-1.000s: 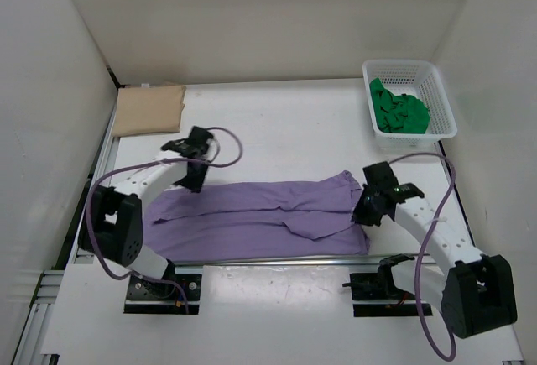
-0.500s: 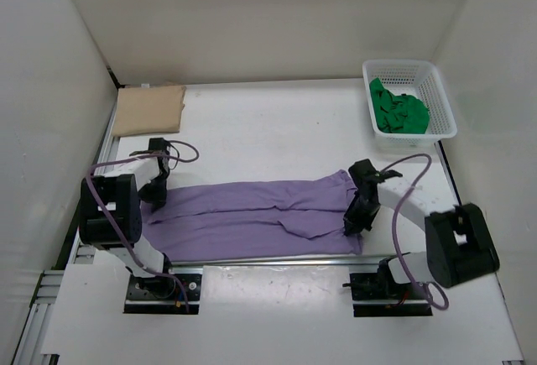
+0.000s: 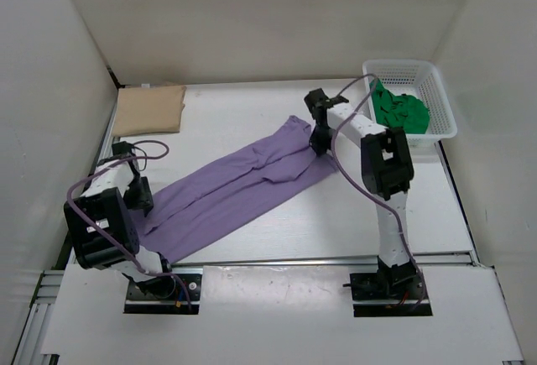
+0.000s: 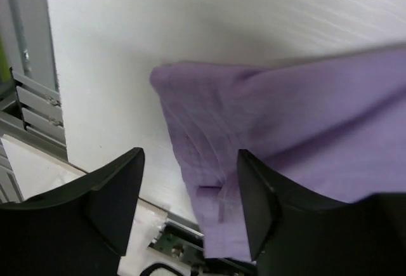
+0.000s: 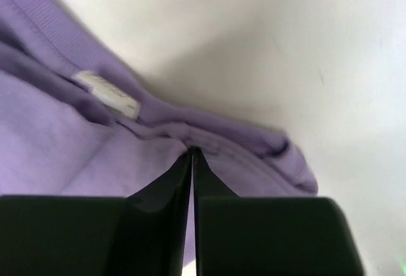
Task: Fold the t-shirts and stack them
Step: Rotate the tshirt 90 degrees
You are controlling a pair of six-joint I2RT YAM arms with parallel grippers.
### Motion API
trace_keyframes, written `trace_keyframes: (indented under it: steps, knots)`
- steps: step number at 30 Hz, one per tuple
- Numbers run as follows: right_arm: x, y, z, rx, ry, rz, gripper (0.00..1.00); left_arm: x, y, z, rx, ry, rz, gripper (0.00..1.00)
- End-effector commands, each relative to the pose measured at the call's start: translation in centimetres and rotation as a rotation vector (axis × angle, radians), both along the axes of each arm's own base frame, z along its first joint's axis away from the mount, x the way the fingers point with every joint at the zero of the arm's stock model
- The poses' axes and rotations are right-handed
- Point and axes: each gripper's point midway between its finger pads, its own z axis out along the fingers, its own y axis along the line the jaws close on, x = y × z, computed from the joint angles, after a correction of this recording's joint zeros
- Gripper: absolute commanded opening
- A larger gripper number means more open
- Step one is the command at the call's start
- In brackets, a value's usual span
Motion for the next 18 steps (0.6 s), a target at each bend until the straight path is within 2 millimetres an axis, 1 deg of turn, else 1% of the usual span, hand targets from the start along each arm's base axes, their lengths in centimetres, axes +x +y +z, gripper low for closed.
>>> trace_keyframes:
  steps: [1, 2, 3, 4, 5, 6, 7, 8, 9, 10, 11, 12, 13, 14, 15, 16, 17, 18]
  knots:
    - [7.2, 0.0, 2.4, -0.061, -0.163, -0.040, 0.07, 1.5, -1.7, 2.9, -0.095, -0.087, -0.017, 0.72]
    - [9.3, 0.1, 3.2, -0.052, -0.211, -0.058, 0.07, 2.5, -1.7, 3.9, -0.101, -0.116, -0.022, 0.75]
    - [11.1, 0.7, 2.0, -0.048, -0.226, -0.051, 0.09, 2.7, -1.9, 4.3, -0.114, -0.122, -0.024, 0.75]
    - [14.6, 2.1, 5.4, -0.003, -0.350, -0.035, 0.09, 2.6, -2.4, 4.6, -0.143, -0.118, -0.029, 0.76]
    - [16.2, 2.4, 6.0, 0.020, -0.392, -0.034, 0.10, 3.1, -2.4, 5.0, -0.152, -0.122, -0.031, 0.76]
    - [17.4, 2.8, 6.0, 0.028, -0.425, -0.022, 0.12, 3.3, -2.3, 5.2, -0.149, -0.131, -0.031, 0.76]
    - [19.0, 3.4, 7.3, 0.054, -0.499, -0.019, 0.15, 3.0, -2.4, 5.2, -0.154, -0.117, -0.030, 0.77]
    - [19.3, 3.6, 7.7, 0.065, -0.518, -0.005, 0.17, 3.0, -2.4, 5.5, -0.153, -0.118, -0.030, 0.77]
    - [19.6, 3.3, 9.5, 0.081, -0.558, 0.000, 0.22, 3.0, -2.4, 5.5, -0.153, -0.118, -0.030, 0.77]
    - [19.8, 3.5, 10.5, 0.095, -0.589, 0.017, 0.23, 3.0, -2.4, 5.5, -0.153, -0.118, -0.030, 0.77]
    - [19.3, 3.2, 12.9, 0.094, -0.621, 0.039, 0.25, 3.0, -2.4, 5.5, -0.153, -0.118, -0.030, 0.77]
    - [17.9, 2.9, 11.5, 0.082, -0.572, 0.057, 0.25, 2.8, -2.7, 5.2, -0.165, -0.111, -0.031, 0.78]
    - [16.9, 2.8, 11.5, 0.088, -0.554, 0.074, 0.25, 2.8, -2.7, 5.2, -0.165, -0.110, -0.031, 0.78]
    - [15.7, 2.5, 13.5, 0.104, -0.569, 0.079, 0.25, 2.8, -2.7, 5.4, -0.162, -0.121, -0.032, 0.78]
    - [13.3, 2.5, 10.9, 0.097, -0.489, 0.100, 0.25, 2.8, -2.7, 5.1, -0.162, -0.121, -0.032, 0.78]
    - [12.1, 3.4, 10.7, 0.161, -0.465, 0.132, 0.25, 3.1, -2.6, 5.1, -0.158, -0.132, -0.033, 0.78]
    - [10.8, 3.9, 12.0, 0.215, -0.476, 0.155, 0.27, 2.8, -2.7, 4.8, -0.161, -0.124, -0.032, 0.78]
    - [9.6, 4.7, 11.5, 0.266, -0.452, 0.192, 0.35, 2.8, -2.7, 4.8, -0.161, -0.124, -0.032, 0.78]
